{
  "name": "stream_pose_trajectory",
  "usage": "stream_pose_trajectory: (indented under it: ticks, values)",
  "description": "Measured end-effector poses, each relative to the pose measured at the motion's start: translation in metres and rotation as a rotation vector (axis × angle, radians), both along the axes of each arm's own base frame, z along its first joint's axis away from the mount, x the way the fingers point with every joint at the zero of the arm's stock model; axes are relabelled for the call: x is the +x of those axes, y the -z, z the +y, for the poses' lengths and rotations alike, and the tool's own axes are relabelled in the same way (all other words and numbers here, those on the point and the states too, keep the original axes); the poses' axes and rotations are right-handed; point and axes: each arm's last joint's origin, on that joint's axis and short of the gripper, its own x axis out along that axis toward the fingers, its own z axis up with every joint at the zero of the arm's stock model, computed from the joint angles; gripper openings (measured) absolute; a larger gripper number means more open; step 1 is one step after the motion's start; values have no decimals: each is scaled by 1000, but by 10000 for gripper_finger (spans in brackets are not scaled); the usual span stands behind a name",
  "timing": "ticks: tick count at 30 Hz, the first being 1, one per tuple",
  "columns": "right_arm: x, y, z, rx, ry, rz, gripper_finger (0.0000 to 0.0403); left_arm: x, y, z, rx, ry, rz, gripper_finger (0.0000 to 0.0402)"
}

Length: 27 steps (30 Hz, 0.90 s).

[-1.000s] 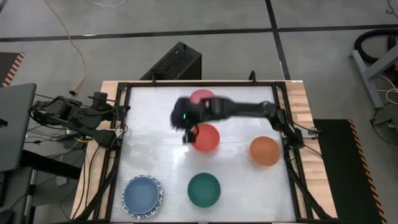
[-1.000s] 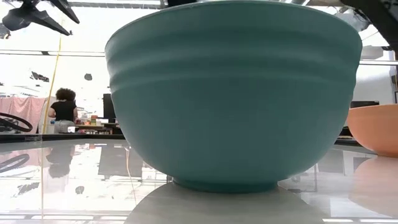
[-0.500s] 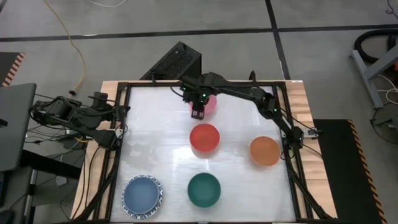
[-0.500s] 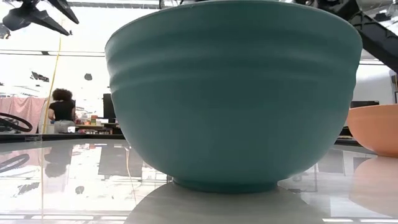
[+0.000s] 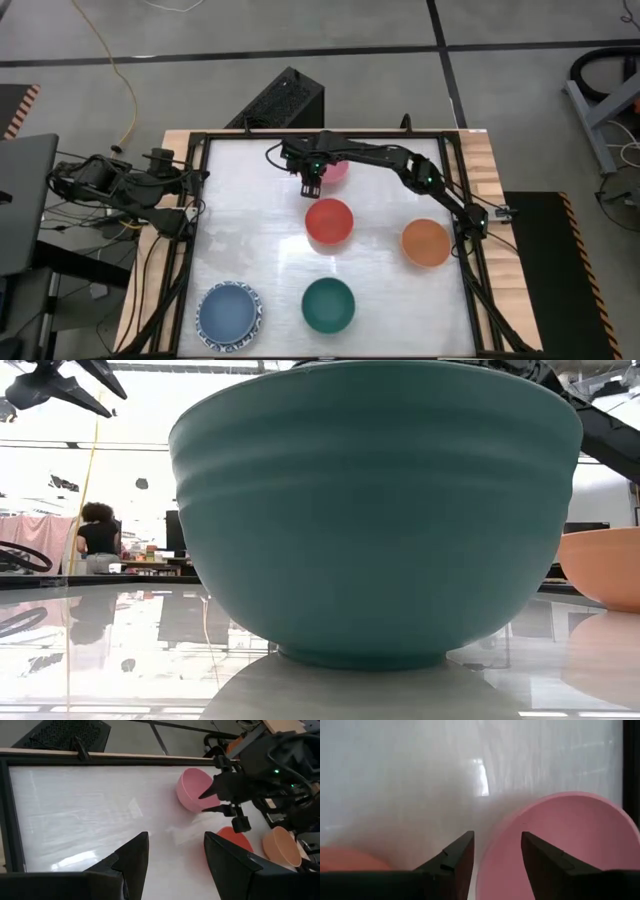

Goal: Nest bowls inside each other
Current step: Stack the pink bowl into on top of the blue bowl

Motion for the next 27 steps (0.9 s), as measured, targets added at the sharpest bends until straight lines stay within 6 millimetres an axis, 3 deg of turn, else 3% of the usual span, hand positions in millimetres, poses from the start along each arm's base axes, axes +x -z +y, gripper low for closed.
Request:
stream_pose_trajectory:
  ticks: [9, 12, 16, 18, 22, 27]
  values:
    - [2, 27, -13, 37, 42, 68, 163, 0, 0, 0, 25, -5, 8, 180]
    - [2, 28, -10, 27, 39, 73, 120, 0, 0, 1, 30, -10, 8, 180]
    - [5, 26, -4, -26, 28, 76, 26, -1, 0, 1, 32, -11, 11, 180]
    - [6, 23, -2, -53, 22, 70, 16, -1, 0, 1, 32, -11, 11, 180]
    - [10, 14, 9, -98, -34, 57, 10, -1, 0, 1, 36, -15, 10, 180]
    - [22, -3, 44, -169, -216, -29, 9, -1, 0, 1, 37, -17, 9, 180]
